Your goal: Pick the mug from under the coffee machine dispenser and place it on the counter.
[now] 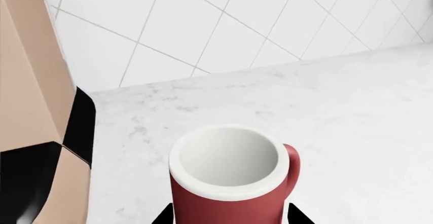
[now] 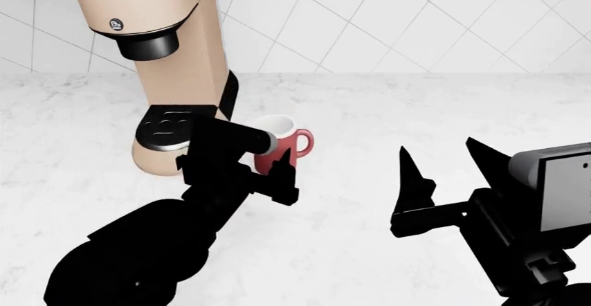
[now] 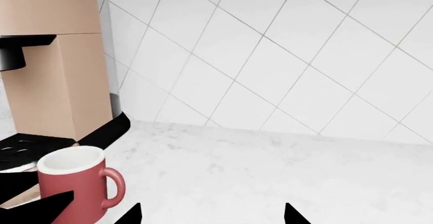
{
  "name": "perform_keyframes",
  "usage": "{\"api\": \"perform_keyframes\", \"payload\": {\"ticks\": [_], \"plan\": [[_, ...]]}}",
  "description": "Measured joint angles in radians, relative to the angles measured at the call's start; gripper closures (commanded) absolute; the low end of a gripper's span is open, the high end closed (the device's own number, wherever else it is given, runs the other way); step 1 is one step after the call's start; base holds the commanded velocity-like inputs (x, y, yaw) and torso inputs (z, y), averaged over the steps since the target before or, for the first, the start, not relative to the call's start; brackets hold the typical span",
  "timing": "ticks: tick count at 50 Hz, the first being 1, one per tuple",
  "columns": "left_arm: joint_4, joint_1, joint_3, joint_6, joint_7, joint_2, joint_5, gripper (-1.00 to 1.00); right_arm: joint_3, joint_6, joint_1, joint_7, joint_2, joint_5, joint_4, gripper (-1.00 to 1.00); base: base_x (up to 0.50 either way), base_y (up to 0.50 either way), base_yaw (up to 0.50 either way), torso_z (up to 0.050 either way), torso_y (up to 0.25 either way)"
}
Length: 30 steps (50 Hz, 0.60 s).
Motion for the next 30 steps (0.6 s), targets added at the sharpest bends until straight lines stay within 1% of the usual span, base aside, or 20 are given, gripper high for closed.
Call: {"api": "perform_keyframes", "payload": {"ticks": [11,27,28,30], "plan": [[-0.052,0.013,0.032,0.029,0.013,-0.003,0.021,1.00,-0.006,-0.017,-0.008,-0.013,0.002,-0.014,0.005,-1.00,0.00,0.00,0.00,0.000,0.001],[-0.056,0.021,0.042,0.051,0.013,-0.005,0.030,1.00,-0.012,-0.032,-0.005,-0.014,0.009,-0.009,0.004,-1.00,0.00,0.00,0.00,0.000,0.000],[-0.056,0.021,0.042,0.051,0.013,-0.005,0.030,-1.00,-0.012,-0.032,-0.005,-0.014,0.009,-0.008,0.004,-1.00,0.00,0.00,0.00,0.000,0.000],[-0.059,0.026,0.045,0.049,0.011,-0.007,0.025,-1.00,-0.013,-0.034,-0.005,-0.013,0.010,-0.006,0.003,-1.00,0.00,0.00,0.00,0.000,0.000]]}}
